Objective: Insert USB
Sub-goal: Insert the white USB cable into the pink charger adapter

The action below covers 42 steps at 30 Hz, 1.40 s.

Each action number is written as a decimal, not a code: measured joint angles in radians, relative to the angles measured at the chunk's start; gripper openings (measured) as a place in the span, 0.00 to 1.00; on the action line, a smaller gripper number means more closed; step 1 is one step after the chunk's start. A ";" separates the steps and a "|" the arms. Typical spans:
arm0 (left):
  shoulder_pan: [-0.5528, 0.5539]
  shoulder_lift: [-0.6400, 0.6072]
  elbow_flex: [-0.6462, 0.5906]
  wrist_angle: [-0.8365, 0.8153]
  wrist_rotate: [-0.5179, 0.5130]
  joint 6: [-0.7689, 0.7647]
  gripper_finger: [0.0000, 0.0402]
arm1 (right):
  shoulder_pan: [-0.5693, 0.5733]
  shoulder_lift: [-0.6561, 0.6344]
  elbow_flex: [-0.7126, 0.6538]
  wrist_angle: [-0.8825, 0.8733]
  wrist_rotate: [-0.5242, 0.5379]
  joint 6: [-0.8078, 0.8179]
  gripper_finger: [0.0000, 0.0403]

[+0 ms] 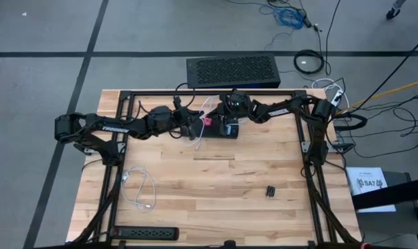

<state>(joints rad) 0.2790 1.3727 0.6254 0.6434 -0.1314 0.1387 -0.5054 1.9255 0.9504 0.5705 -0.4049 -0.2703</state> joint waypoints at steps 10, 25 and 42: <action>0.000 0.000 0.000 0.000 0.000 0.000 0.05 | -0.004 -0.007 0.001 -0.010 -0.020 0.026 0.00; 0.000 0.000 0.000 0.000 0.000 -0.001 0.05 | -0.003 -0.013 0.002 -0.009 -0.016 0.061 0.00; -0.001 -0.002 0.000 0.001 0.000 -0.001 0.05 | 0.030 0.032 0.007 -0.009 0.035 0.069 0.00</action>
<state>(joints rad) 0.2783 1.3712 0.6258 0.6441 -0.1314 0.1375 -0.4759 1.9579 0.9573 0.5613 -0.3702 -0.2012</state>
